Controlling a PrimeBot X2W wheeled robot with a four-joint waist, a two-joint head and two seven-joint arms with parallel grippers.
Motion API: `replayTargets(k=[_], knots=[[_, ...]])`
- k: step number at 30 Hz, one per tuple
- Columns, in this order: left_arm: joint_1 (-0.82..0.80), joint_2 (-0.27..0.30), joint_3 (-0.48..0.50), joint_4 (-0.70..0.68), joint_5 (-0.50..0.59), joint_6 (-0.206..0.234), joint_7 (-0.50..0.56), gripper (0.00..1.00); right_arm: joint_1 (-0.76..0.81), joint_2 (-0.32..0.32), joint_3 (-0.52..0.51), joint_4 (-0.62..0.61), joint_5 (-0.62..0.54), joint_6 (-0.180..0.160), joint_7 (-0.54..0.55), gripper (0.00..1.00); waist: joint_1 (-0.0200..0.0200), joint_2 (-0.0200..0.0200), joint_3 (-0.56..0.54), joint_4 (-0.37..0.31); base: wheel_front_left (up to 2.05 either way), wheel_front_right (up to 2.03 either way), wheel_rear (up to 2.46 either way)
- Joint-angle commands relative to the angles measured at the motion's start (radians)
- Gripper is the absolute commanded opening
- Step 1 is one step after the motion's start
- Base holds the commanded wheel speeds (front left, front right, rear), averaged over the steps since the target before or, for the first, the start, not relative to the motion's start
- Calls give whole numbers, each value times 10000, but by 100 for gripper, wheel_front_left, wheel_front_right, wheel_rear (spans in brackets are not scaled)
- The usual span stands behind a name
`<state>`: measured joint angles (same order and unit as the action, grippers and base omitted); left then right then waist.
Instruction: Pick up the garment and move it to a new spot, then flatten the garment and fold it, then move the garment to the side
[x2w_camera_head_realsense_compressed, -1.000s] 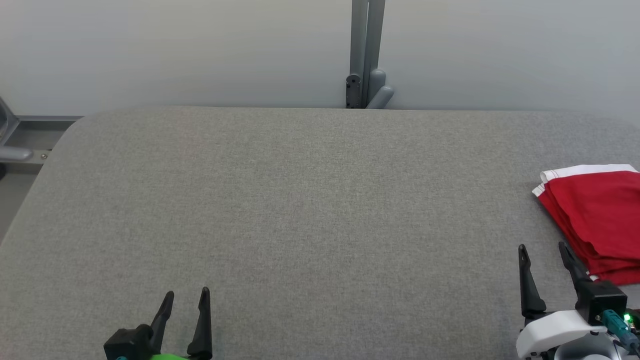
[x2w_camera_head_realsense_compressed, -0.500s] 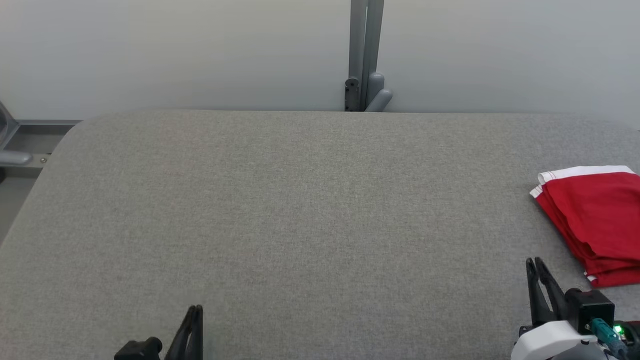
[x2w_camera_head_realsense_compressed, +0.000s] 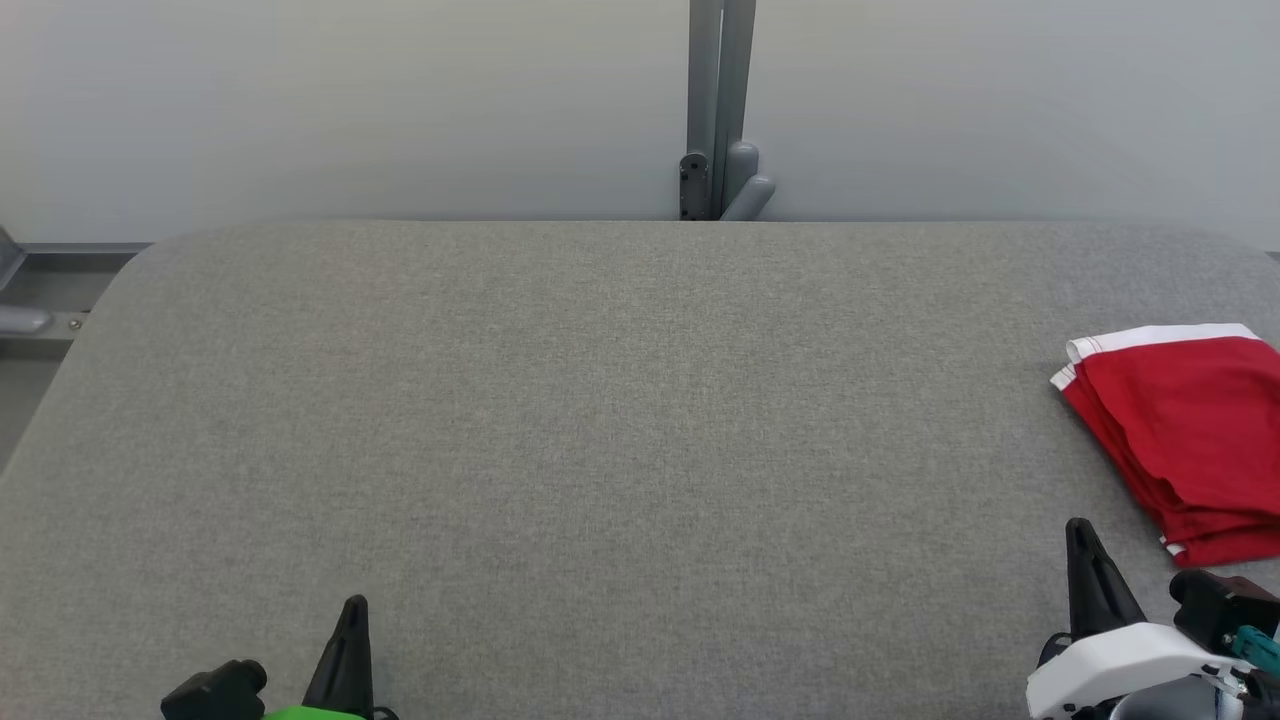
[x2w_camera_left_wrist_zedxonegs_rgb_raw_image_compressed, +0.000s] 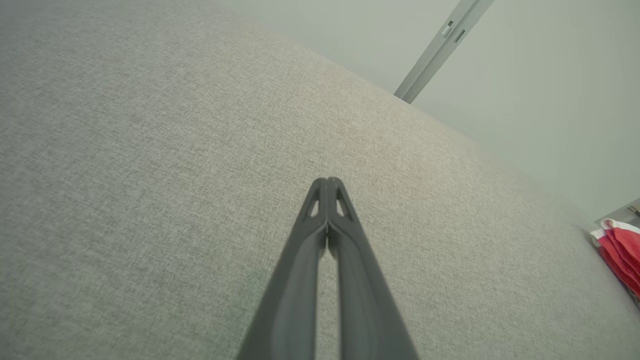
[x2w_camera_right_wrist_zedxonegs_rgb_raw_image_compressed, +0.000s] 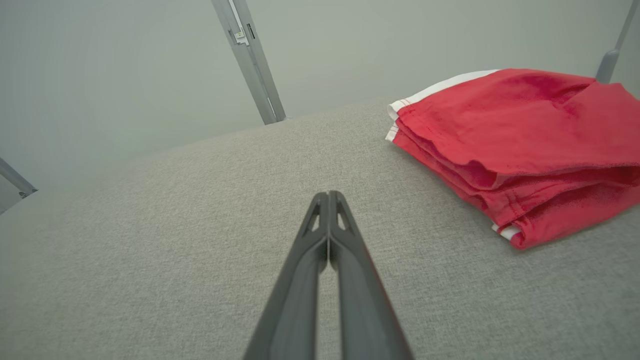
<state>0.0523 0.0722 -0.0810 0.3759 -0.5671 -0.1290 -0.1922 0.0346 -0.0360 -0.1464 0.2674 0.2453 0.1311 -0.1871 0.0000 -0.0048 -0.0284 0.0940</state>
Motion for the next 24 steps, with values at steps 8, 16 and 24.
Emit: replayTargets(k=[8, 16, 24], knots=[[-492, -28, 341, -296, -1453, -6, 430, 0, -440, -72, 107, -205, 1912, -1, 354, 0, 0, 9, 26, -75, 0, 0, 0], [-671, -46, 550, -398, -2527, -8, 765, 0, -596, -85, 157, -196, 3311, -2, 644, 0, 0, 12, 49, -143, 0, 0, 0], [-834, -61, 749, -483, -3515, -10, 1066, 0, -739, -96, 197, -180, 4597, -2, 916, 0, 0, 15, 72, -211, 0, 0, 0]])
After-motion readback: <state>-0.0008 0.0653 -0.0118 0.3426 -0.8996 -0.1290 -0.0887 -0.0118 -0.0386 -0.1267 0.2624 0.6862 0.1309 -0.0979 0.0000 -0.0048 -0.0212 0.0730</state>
